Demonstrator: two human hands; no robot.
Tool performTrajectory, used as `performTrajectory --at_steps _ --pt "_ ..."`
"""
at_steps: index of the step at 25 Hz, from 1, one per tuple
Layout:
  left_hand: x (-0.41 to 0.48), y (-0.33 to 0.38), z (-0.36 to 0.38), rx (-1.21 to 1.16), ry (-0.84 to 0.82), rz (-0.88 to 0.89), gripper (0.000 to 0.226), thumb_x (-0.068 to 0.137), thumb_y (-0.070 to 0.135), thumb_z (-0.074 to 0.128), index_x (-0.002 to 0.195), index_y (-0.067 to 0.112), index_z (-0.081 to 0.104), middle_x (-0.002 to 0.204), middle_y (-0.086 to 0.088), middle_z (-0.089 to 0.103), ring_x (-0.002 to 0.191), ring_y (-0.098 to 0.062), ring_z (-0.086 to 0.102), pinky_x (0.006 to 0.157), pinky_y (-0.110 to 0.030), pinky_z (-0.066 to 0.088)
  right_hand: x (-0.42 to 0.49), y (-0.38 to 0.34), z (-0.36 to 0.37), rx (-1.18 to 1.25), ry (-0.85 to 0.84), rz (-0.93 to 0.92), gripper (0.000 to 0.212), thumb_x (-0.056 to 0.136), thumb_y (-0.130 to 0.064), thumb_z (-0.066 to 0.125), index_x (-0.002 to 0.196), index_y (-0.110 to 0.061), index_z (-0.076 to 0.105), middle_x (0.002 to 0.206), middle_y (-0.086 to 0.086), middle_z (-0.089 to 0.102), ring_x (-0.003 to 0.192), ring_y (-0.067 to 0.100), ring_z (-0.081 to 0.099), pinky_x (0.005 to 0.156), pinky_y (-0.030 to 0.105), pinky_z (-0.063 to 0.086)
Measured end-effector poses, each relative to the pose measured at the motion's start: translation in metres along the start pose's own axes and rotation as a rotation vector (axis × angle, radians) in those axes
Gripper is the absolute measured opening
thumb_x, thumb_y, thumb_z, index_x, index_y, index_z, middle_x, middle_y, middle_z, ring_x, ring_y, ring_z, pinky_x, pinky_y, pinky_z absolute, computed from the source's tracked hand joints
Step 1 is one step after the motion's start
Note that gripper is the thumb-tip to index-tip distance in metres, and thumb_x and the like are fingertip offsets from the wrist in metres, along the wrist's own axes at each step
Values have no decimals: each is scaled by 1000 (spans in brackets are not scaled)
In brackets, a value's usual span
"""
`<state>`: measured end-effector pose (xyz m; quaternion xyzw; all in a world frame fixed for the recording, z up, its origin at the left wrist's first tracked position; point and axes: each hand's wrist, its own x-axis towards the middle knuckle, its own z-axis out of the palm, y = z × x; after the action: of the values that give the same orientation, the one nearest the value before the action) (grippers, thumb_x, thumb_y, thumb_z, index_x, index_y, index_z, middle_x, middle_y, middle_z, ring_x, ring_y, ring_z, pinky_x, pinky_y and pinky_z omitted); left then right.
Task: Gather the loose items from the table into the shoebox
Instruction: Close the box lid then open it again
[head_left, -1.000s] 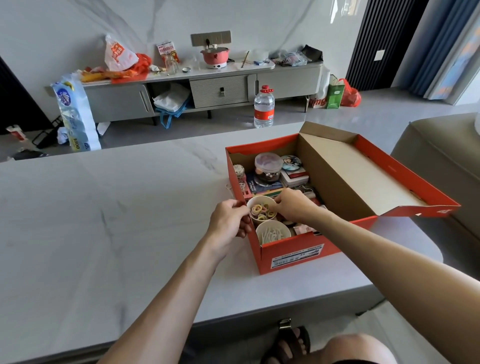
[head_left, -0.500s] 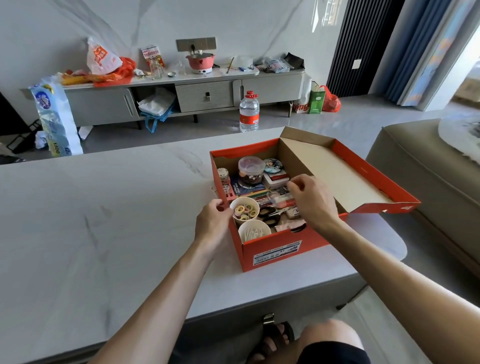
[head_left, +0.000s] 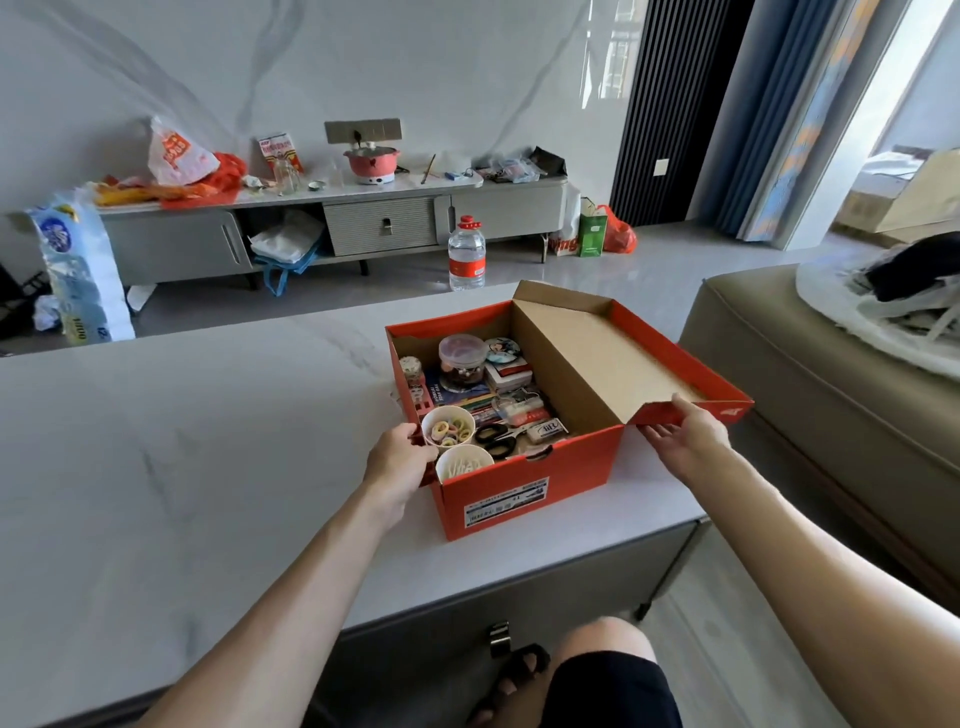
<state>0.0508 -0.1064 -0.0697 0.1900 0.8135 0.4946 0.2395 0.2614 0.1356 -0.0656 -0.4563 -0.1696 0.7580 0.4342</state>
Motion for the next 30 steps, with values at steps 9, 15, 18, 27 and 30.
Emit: performTrajectory --at_steps 9,15,18,27,30 --pt "-14 13 -19 -636 -127 -293 38 101 46 46 111 10 56 104 -11 63 95 -34 64 78 -44 54 -70 18 16 -1182 -304 -943 54 74 -13 67 117 -33 40 88 -10 63 72 12 62 53 21 46" --pt "-8 17 -32 -704 -86 -255 43 94 53 54 121 20 48 112 -7 55 105 -36 61 89 -46 53 -73 73 14 -1896 -351 -1268 69 78 -22 66 141 -21 37 130 7 53 116 31 52 96 42 43" --pt "-1 13 -27 -578 -94 -142 16 95 31 61 105 24 51 98 3 60 91 -23 67 75 -33 55 -70 84 7 -2074 -336 -1267 66 82 -34 62 141 -20 36 140 7 43 130 30 37 109 47 29" --pt "15 -8 -1 -220 -165 29 27 88 5 66 111 19 64 113 -4 72 104 -19 67 99 -38 51 -57 113 17 -1860 -304 -845 75 89 -71 34 148 -26 25 161 9 8 148 31 -6 114 61 2" --pt "17 -5 11 -250 -175 40 35 87 4 66 120 14 61 116 -5 70 109 -22 65 102 -42 49 -53 113 22 -1835 -282 -838 78 87 -73 30 149 -26 23 161 10 5 148 32 -8 114 63 7"
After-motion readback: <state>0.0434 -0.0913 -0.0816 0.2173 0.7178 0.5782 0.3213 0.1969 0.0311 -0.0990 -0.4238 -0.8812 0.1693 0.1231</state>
